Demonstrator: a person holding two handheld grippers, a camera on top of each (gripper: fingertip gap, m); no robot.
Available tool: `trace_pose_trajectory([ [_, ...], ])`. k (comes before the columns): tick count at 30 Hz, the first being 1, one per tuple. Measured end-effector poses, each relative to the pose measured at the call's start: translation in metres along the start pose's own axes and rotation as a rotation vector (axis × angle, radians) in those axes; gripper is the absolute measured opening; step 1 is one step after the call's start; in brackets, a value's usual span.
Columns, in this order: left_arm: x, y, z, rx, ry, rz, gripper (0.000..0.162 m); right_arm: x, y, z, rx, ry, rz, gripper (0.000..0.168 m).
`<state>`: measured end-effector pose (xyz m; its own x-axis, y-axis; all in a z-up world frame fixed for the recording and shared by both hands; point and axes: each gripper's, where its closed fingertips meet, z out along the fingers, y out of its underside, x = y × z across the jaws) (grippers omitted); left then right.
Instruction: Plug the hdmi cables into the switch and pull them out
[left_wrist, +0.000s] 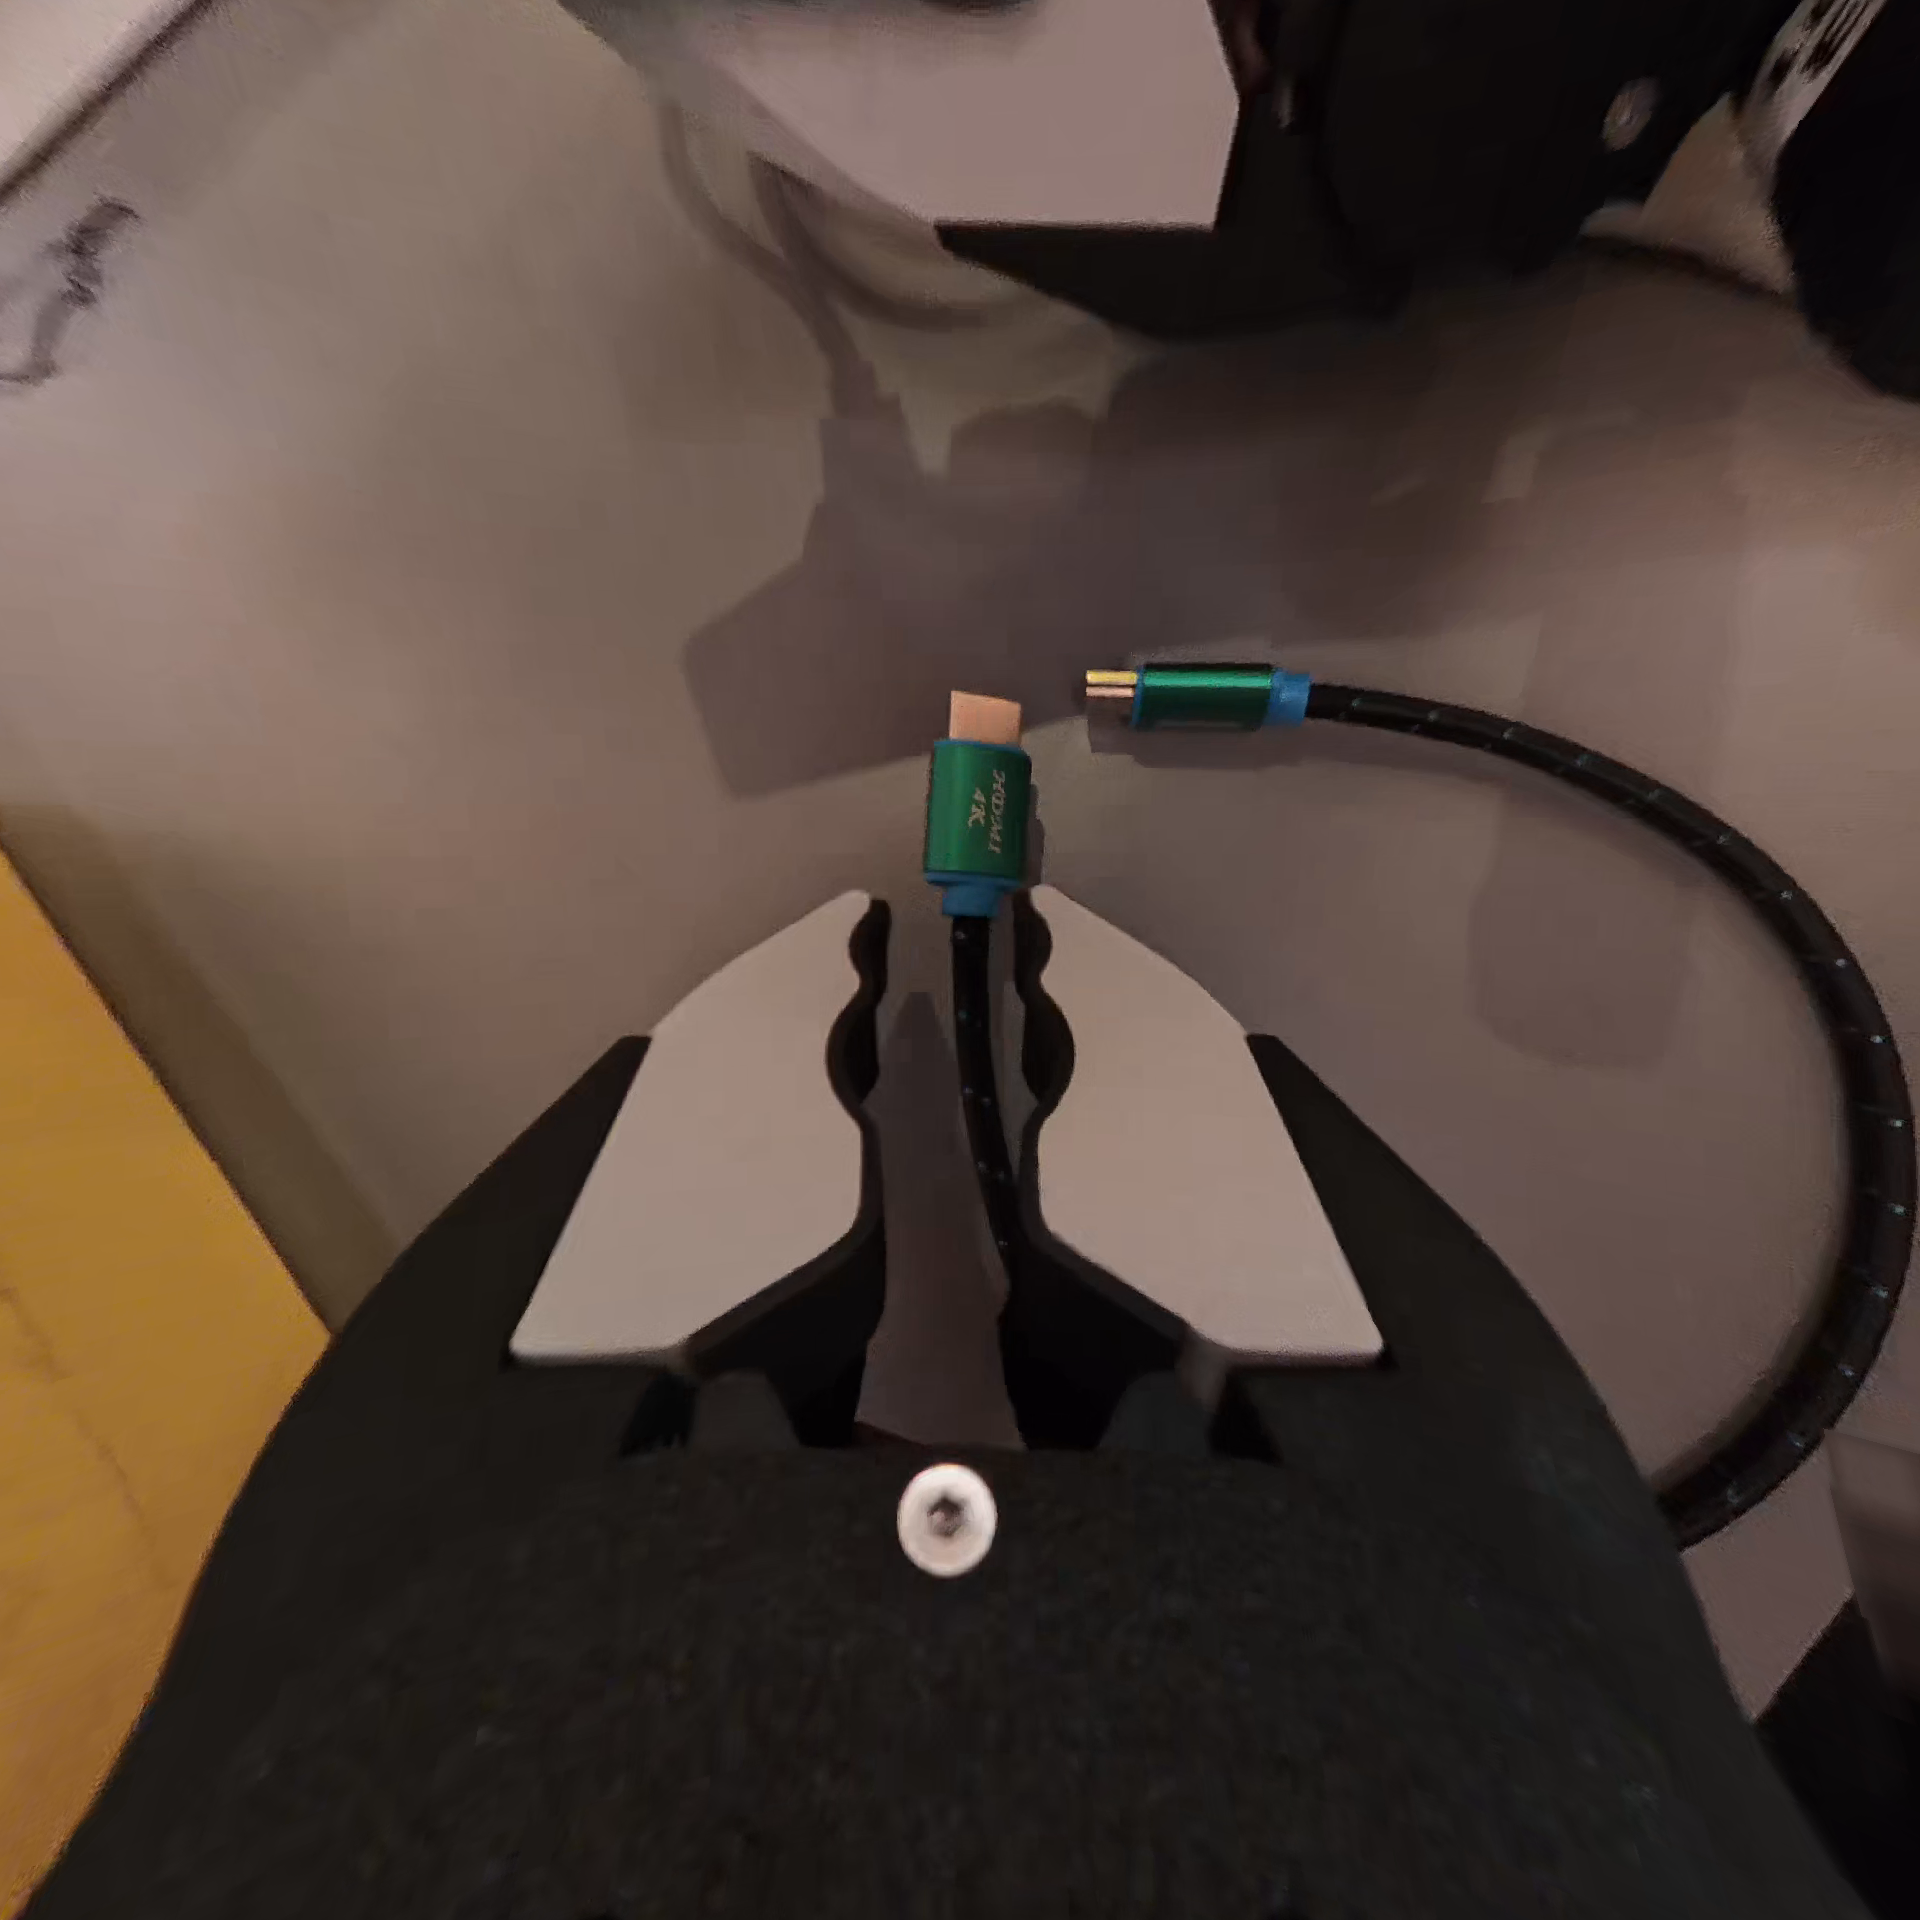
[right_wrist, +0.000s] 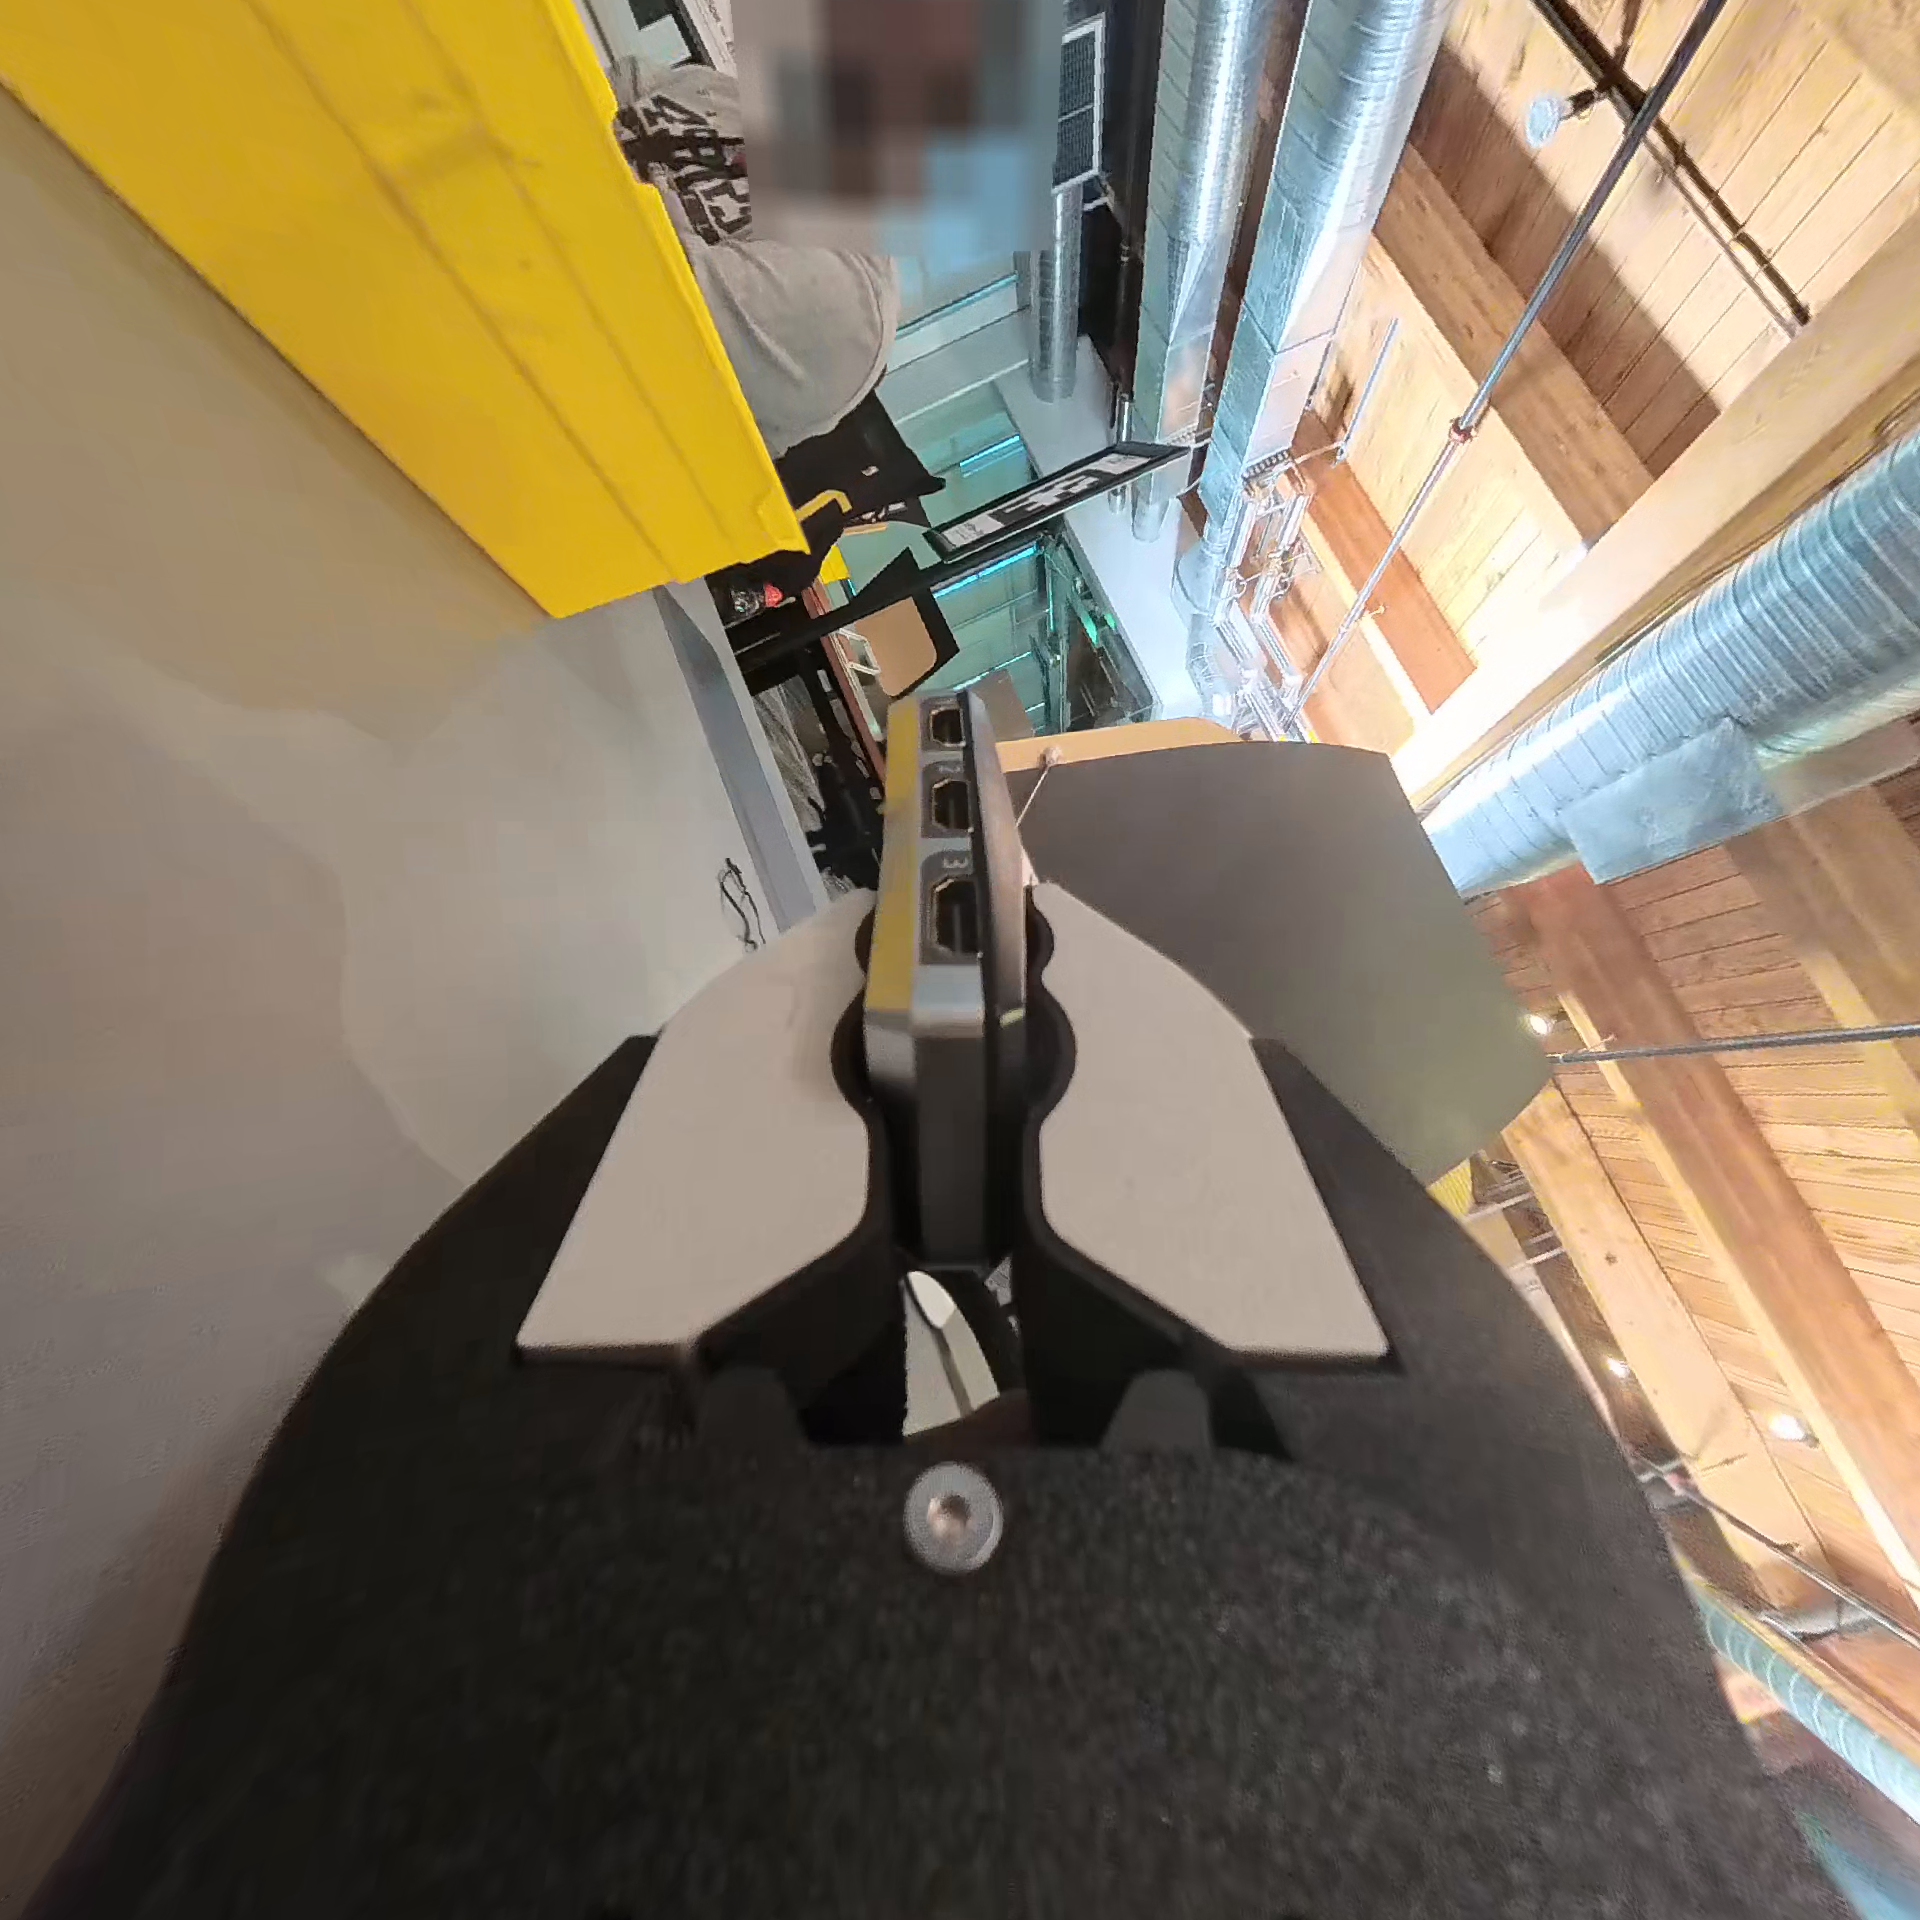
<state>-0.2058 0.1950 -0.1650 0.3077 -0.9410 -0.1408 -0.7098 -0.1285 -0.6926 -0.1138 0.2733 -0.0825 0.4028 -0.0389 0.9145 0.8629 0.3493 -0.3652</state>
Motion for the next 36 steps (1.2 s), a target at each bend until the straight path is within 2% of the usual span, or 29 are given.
trace_pose_trajectory([
  [4, 0.004, 0.01, -0.013, 0.1, -0.012, -0.043, 0.029, -0.004, -0.003, 0.0, 0.015, -0.016, 0.001, 0.023],
  [8, 0.013, 0.044, -0.008, 0.002, 0.034, -0.125, 0.042, -0.006, -0.004, 0.0, 0.031, -0.027, 0.022, 0.023],
  [10, 0.014, 0.045, -0.008, 0.001, 0.049, -0.143, 0.035, -0.007, -0.004, 0.0, 0.033, -0.034, 0.032, 0.023],
  [11, 0.015, 0.044, -0.008, 0.003, 0.054, -0.139, 0.018, -0.007, -0.005, 0.0, 0.034, -0.035, 0.035, 0.023],
  [12, 0.016, 0.044, -0.008, -0.002, 0.052, -0.132, 0.007, -0.007, -0.005, 0.0, 0.034, -0.036, 0.035, 0.023],
  [16, 0.015, 0.047, -0.009, -0.047, -0.001, -0.066, 0.007, -0.007, -0.005, 0.0, 0.035, -0.034, 0.03, 0.023],
  [18, 0.018, 0.047, -0.011, -0.065, 0.055, -0.104, 0.007, -0.005, -0.007, -0.001, 0.04, -0.028, 0.025, 0.023],
  [23, 0.019, 0.011, -0.042, -0.001, 0.315, -0.379, 0.006, 0.004, -0.025, -0.01, 0.05, -0.013, 0.006, 0.023],
  [25, 0.012, -0.013, -0.064, -0.005, 0.349, -0.379, 0.006, 0.007, -0.038, -0.017, 0.052, -0.043, 0.026, 0.023],
  [30, 0.009, -0.058, -0.104, -0.093, 0.402, -0.319, 0.006, 0.032, -0.05, -0.036, -0.075, -0.078, 0.143, 0.023],
  [36, 0.016, -0.072, -0.111, -0.243, 0.471, -0.282, 0.006, 0.041, -0.067, -0.055, -0.178, -0.053, 0.025, 0.023],
])
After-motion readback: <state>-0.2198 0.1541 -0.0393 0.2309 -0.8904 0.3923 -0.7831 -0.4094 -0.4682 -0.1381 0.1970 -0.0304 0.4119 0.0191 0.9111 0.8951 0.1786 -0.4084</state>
